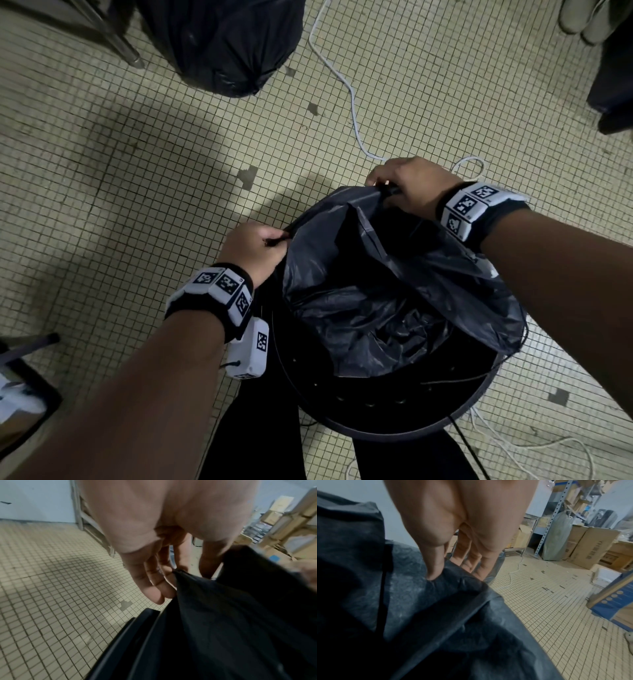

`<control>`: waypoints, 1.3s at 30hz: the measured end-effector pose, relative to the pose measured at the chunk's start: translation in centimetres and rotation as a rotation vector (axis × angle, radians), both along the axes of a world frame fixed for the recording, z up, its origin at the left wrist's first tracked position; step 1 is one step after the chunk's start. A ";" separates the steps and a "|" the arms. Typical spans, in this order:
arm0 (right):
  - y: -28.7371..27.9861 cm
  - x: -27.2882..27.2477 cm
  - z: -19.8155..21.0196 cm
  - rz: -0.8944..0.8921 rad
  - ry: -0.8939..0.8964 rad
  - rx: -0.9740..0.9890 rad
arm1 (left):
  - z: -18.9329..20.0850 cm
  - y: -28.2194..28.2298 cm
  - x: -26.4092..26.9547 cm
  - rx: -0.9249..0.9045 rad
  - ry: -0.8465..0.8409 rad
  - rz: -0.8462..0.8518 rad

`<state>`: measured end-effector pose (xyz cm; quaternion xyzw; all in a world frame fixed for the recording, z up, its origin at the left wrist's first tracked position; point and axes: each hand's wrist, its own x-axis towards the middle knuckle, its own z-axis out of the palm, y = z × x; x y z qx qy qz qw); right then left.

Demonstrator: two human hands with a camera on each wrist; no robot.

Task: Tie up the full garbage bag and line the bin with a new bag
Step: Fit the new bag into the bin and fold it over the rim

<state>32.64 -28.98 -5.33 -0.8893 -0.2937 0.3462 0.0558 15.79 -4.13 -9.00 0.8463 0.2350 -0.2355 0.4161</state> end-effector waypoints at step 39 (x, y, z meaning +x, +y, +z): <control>-2.5 1.2 -0.7 -0.193 -0.056 -0.197 | -0.9 3.0 -4.8 -0.340 0.181 0.019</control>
